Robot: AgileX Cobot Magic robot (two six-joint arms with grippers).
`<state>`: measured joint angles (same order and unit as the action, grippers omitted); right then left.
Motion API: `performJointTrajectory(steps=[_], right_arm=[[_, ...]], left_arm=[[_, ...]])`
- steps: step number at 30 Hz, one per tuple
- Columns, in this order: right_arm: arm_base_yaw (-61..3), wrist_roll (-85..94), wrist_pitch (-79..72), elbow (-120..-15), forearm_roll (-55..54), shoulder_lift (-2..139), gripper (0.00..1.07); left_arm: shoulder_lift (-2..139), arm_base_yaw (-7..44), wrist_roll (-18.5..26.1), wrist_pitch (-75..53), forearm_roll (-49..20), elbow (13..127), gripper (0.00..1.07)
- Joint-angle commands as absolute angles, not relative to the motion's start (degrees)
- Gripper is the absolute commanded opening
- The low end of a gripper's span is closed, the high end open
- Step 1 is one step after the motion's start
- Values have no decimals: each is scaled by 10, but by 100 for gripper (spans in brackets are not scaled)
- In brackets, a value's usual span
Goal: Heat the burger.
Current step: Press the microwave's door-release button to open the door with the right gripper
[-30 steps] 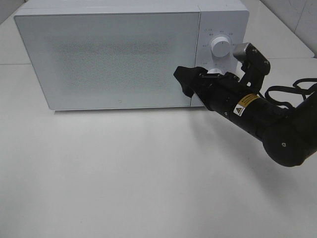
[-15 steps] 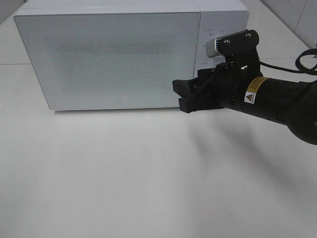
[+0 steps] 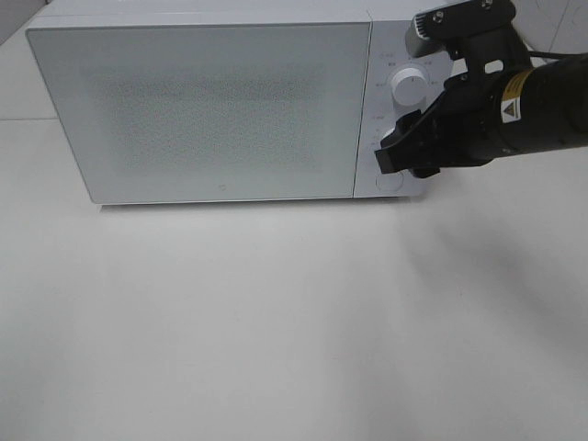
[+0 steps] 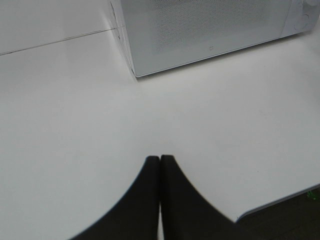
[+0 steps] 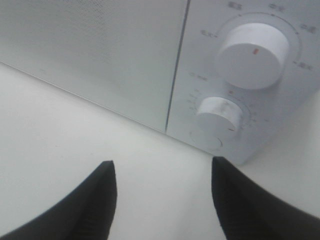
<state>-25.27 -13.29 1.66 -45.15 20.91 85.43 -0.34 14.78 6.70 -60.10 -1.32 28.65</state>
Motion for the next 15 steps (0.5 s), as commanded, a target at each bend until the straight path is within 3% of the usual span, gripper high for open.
performJointTrajectory(steps=[1, 5, 15], right_arm=[[-252, -164, 131, -492, 213, 842, 55], [-240, -175, 169, -502, 213, 837, 55], [-104, -204, 280, -506, 186, 803, 55]], left_arm=[[-15, 145, 65, -592, -18, 285, 0], [-15, 145, 65, -592, -18, 285, 0], [-15, 145, 65, -592, -19, 285, 0]])
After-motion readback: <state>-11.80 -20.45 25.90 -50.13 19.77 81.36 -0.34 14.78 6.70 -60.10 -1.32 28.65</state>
